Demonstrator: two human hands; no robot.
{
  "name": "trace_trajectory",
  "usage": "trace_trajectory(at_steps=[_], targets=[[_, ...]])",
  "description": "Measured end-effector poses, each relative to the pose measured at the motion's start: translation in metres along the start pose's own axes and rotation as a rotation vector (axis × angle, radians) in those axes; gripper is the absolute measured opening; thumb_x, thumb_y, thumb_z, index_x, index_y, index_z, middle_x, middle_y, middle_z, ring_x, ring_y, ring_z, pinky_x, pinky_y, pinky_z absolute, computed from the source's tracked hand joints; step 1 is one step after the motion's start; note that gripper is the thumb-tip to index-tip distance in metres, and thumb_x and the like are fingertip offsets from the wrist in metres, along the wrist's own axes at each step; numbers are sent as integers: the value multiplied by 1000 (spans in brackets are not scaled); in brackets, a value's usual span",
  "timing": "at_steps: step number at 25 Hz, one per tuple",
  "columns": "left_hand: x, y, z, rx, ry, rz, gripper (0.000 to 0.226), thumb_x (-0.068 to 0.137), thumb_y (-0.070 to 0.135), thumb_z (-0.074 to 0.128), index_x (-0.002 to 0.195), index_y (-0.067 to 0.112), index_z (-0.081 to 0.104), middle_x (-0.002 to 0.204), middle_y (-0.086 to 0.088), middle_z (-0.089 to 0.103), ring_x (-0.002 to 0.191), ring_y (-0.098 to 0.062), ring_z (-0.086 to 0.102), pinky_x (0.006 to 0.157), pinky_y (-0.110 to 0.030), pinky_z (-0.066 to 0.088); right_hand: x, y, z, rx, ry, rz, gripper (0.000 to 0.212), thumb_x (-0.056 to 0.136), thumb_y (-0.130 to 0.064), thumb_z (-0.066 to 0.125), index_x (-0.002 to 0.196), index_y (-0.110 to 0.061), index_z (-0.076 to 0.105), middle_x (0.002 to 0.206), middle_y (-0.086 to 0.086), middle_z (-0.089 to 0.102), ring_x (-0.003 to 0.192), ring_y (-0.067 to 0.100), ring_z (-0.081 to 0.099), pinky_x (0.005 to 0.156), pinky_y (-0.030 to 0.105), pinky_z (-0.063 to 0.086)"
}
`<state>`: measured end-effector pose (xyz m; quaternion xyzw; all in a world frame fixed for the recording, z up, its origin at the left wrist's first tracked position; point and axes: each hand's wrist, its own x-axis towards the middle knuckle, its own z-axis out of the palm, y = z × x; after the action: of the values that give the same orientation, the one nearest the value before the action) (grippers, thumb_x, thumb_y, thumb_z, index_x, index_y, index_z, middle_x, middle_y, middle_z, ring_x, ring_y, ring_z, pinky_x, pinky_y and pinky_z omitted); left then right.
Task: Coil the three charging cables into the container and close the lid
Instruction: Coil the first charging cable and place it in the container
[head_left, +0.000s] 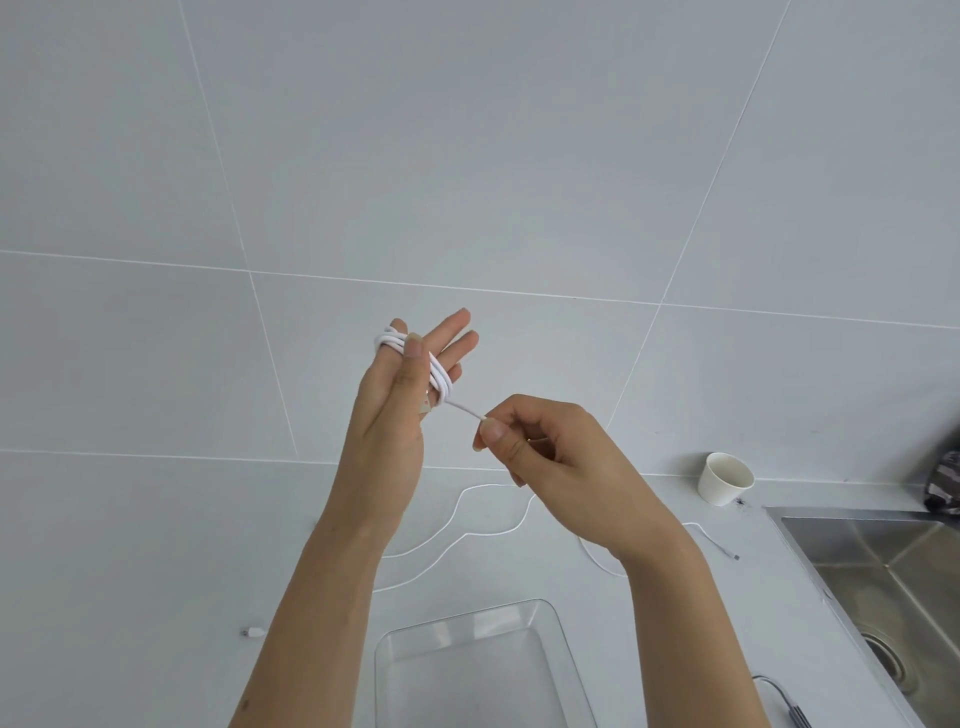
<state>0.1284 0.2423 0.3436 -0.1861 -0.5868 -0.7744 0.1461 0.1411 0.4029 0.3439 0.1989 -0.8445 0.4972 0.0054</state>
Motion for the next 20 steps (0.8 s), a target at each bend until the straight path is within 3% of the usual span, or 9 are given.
trace_trajectory(at_steps=[3,6,8,10,13,15,17,20], targets=[[0,-6,0,115,-34,-10,38,102,38,28,110,63,55,136,9,61,123,-9,60,106,-32,41,-1,-4,-1,-15,5,5,21,101,-30,56,85,-22,68,61,-3,52,58,16,50,60,30,44],[-1,-11,0,234,-44,-22,35,102,39,26,123,33,52,136,9,60,120,-6,60,107,-30,41,-3,-9,-4,-28,0,-7,21,100,-34,57,85,-22,67,61,3,52,63,32,52,61,42,46],[-1,-13,-1,272,-35,-26,33,102,41,25,120,32,50,129,11,64,116,-6,63,104,-29,41,-5,-12,-6,-41,-8,-23,21,99,-35,59,85,-22,67,66,13,55,63,33,50,60,45,45],[-2,-13,-2,307,-30,-51,34,102,45,23,120,36,51,120,13,69,111,-6,65,100,-26,43,-7,-15,-10,-38,-15,-42,20,97,-36,61,81,-24,65,65,14,53,57,23,44,56,38,39],[-4,-13,-5,344,-73,-127,58,102,51,18,113,21,67,101,31,71,104,10,62,92,-11,41,-10,-20,-17,20,-23,-85,21,97,-30,62,80,-19,66,59,-18,55,55,4,46,56,23,39],[-7,-10,-5,356,-129,-173,65,98,57,14,96,35,75,90,43,66,108,24,50,84,6,31,-10,-21,-20,22,-4,-122,22,99,-26,60,81,-13,66,62,-26,59,56,-1,48,55,14,39],[-8,-9,-3,354,-204,-205,71,94,62,8,77,41,73,84,28,72,104,17,56,78,7,32,-10,-23,-19,50,41,-154,24,99,-26,60,78,-15,65,64,-18,62,57,2,51,57,11,39],[-11,-8,0,268,-334,-246,78,92,65,6,75,26,71,74,-2,75,73,-7,68,71,-7,45,-10,-25,-18,126,129,-194,27,99,-25,60,76,-10,62,61,-7,63,55,6,54,58,8,40]])
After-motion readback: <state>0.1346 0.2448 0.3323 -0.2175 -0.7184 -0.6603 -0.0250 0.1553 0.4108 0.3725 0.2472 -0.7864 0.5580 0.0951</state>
